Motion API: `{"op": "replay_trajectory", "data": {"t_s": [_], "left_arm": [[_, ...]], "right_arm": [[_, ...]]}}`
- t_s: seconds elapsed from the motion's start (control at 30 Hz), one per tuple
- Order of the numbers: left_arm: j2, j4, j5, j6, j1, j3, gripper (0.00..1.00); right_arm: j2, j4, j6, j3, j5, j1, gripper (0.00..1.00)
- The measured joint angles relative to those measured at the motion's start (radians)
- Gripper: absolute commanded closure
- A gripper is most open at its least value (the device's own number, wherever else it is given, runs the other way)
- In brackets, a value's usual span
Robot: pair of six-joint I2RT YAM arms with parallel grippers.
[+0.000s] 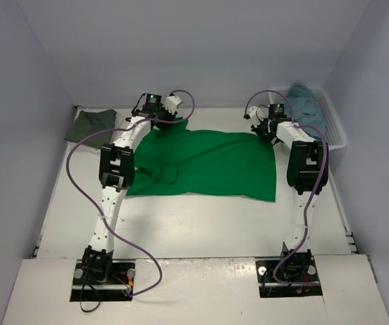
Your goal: Fold and stack the t-shirts
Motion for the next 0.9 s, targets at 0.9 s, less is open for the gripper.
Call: {"op": "replay_trajectory", "data": {"t_s": [0.9], "left_arm": [[-0.227, 0.048, 0.059, -0.048, 0.043, -0.218, 0.47]], "right_arm": [[-0.074, 0.076, 0.052, -0.134, 0.186, 0.088, 1.00]]}}
